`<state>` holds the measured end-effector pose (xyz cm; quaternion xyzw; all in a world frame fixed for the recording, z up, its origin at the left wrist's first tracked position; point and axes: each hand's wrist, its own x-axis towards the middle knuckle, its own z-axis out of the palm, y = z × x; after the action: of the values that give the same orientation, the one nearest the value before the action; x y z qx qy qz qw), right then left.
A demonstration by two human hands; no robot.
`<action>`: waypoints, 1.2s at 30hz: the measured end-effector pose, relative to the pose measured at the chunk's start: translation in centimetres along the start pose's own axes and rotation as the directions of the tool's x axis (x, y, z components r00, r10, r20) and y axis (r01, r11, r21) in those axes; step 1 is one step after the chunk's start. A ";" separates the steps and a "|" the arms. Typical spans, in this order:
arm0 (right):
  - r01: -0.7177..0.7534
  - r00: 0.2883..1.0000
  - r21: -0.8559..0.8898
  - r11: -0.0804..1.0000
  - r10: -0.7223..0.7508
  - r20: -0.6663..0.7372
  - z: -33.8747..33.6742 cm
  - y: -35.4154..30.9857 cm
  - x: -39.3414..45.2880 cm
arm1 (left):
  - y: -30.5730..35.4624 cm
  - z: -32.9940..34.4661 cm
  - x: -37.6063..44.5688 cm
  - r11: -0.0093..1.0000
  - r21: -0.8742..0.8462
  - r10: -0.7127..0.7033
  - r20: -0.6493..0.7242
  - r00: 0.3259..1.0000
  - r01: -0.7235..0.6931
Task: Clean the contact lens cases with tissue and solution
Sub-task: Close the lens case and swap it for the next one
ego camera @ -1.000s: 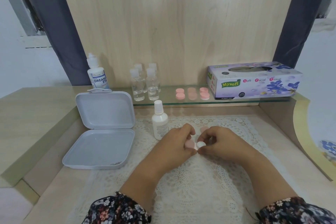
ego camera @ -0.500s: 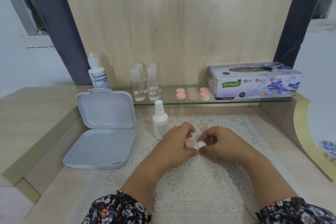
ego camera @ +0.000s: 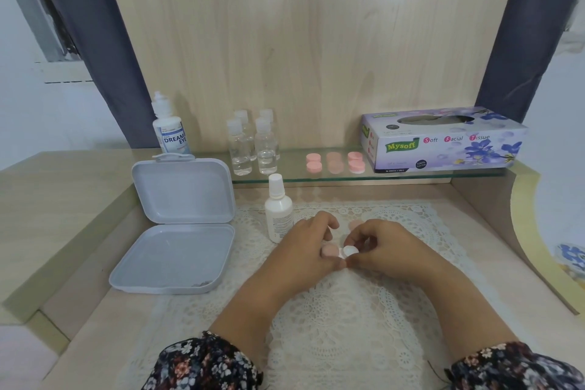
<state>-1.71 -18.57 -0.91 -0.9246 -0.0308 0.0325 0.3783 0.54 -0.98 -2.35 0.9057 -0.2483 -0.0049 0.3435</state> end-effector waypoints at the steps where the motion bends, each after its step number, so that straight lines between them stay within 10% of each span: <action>1: 0.001 1.000 -0.001 1.000 -0.001 0.000 0.0 0.0 0.0 | 0.0 0.0 0.0 1.000 0.020 0.003 -0.006 1.000 -0.003; 36: 0.008 1.000 -0.010 1.000 -0.008 0.001 -0.1 -0.1 -0.2 | -0.2 0.0 -0.1 1.000 0.019 0.014 -0.003 1.000 -0.014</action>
<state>-1.86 -18.57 -0.76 -0.9263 -0.0351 0.0314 0.3739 0.56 -0.77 -2.47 0.9072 -0.2540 0.0015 0.3355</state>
